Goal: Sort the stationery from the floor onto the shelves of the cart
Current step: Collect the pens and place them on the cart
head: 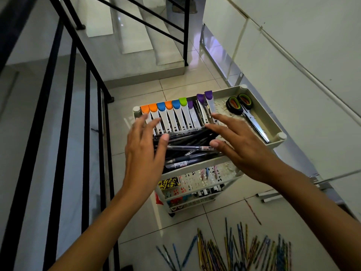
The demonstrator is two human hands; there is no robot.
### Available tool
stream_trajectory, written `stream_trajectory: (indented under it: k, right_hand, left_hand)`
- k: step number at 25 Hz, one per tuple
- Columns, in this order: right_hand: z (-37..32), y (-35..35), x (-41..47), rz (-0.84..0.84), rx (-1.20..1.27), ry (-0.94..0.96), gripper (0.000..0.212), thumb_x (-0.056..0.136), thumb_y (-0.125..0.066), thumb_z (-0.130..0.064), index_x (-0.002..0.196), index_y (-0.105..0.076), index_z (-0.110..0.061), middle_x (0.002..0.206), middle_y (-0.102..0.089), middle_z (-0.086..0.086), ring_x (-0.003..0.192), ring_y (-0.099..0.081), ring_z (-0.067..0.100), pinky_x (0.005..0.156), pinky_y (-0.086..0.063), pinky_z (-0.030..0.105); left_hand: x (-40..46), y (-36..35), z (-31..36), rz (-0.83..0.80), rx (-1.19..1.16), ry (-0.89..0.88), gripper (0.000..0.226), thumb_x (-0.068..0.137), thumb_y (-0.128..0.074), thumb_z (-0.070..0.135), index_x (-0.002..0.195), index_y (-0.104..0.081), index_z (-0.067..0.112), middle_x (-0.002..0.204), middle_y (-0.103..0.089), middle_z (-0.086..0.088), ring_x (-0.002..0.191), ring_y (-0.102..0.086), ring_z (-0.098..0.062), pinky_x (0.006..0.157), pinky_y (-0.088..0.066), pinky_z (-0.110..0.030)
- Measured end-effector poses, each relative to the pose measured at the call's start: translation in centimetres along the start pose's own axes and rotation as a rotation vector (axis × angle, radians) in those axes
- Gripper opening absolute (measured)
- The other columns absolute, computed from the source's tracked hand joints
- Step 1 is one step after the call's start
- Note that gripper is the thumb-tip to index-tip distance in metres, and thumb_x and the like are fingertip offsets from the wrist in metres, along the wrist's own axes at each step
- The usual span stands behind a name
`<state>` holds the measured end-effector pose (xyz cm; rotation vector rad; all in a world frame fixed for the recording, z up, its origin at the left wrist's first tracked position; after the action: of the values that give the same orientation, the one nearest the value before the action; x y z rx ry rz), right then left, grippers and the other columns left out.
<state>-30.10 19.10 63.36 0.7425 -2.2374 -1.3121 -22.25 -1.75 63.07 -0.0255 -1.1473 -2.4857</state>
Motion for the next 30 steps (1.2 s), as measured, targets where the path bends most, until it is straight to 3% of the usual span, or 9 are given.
stream_trajectory:
  k: [2,4,6,9,14,17,25,30]
  right_hand:
    - [-0.2,-0.3,0.0,-0.056,-0.021,0.048,0.059,0.091,-0.024,-0.056,0.139,-0.046,-0.029,0.153,-0.031,-0.004,0.139,-0.025,0.016,0.107,-0.032,0.040]
    - [-0.4,-0.4,-0.1,-0.044,-0.060,0.120,0.050,0.092,-0.030,-0.046,0.130,-0.055,-0.026,0.146,-0.042,-0.002,0.132,-0.035,0.020,0.101,-0.040,0.042]
    - [-0.6,-0.3,0.0,-0.015,-0.106,0.149,0.043,0.092,-0.037,-0.039,0.123,-0.061,-0.023,0.139,-0.051,0.003,0.126,-0.044,0.026,0.095,-0.047,0.047]
    - [-0.8,0.3,0.3,0.053,-0.114,0.124,0.035,0.087,-0.049,-0.032,0.114,-0.068,-0.020,0.135,-0.055,0.009,0.120,-0.050,0.032,0.088,-0.050,0.053]
    - [-2.9,-0.3,0.3,0.054,-0.088,0.260,0.031,0.087,-0.052,-0.034,0.106,-0.071,-0.017,0.108,-0.065,0.006,0.096,-0.059,0.024,0.072,-0.054,0.038]
    - [-4.4,-1.1,1.0,0.044,-0.146,0.270,0.028,0.081,-0.057,-0.030,0.101,-0.071,-0.016,0.097,-0.066,0.005,0.085,-0.062,0.022,0.063,-0.054,0.034]
    - [-6.0,-1.7,2.0,-0.011,-0.166,0.265,0.030,0.083,-0.056,-0.039,0.101,-0.071,-0.021,0.094,-0.062,0.002,0.082,-0.058,0.017,0.060,-0.053,0.033]
    - [-5.6,-0.5,2.2,-0.146,-0.165,0.184,0.038,0.086,-0.049,-0.042,0.115,-0.068,-0.025,0.104,-0.057,-0.004,0.088,-0.055,0.012,0.077,-0.054,0.035]
  left_hand:
    - [-0.6,-0.1,-0.5,0.071,-0.139,0.113,0.050,0.099,-0.040,0.037,0.146,-0.030,0.025,0.160,-0.006,0.004,0.148,-0.003,-0.013,0.119,-0.018,-0.034]
    - [-1.0,-0.2,-0.9,0.051,-0.317,0.260,0.057,0.099,-0.037,0.040,0.150,-0.015,0.028,0.161,-0.002,0.007,0.147,-0.005,-0.011,0.111,-0.016,-0.013]
    - [-1.1,-0.5,-1.3,0.008,-0.471,0.415,0.061,0.099,-0.034,0.044,0.152,-0.005,0.032,0.161,-0.007,0.007,0.146,-0.016,-0.016,0.110,-0.023,-0.026]
    - [-1.3,-0.7,-1.5,-0.030,-0.610,0.538,0.057,0.100,-0.029,0.046,0.152,-0.007,0.035,0.159,-0.019,0.005,0.143,-0.025,-0.020,0.110,-0.027,-0.040]
    - [-1.4,-0.6,-1.3,-0.008,-0.690,0.556,0.054,0.099,-0.022,0.049,0.151,-0.017,0.034,0.154,-0.030,0.003,0.139,-0.032,-0.017,0.101,-0.029,-0.028]
    - [-1.4,-0.8,-1.6,-0.002,-0.709,0.575,0.055,0.098,-0.020,0.052,0.150,-0.019,0.035,0.155,-0.031,0.002,0.140,-0.031,-0.019,0.108,-0.030,-0.036]
    - [-1.4,-1.0,-1.8,0.027,-0.742,0.578,0.056,0.097,-0.020,0.052,0.150,-0.022,0.034,0.153,-0.033,0.001,0.139,-0.034,-0.019,0.104,-0.036,-0.036]
    - [-1.5,-1.1,-1.6,0.034,-0.720,0.574,0.053,0.098,-0.020,0.051,0.149,-0.020,0.036,0.155,-0.029,0.003,0.141,-0.028,-0.018,0.106,-0.029,-0.034]
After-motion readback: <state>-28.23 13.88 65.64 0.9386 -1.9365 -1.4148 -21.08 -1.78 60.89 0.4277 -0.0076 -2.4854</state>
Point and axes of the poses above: each hand's wrist, its own x-axis towards the middle knuckle, its own y-axis out of the back of the hand, z = x × y, the point moved 3 cm from there along x, towards the middle knuckle
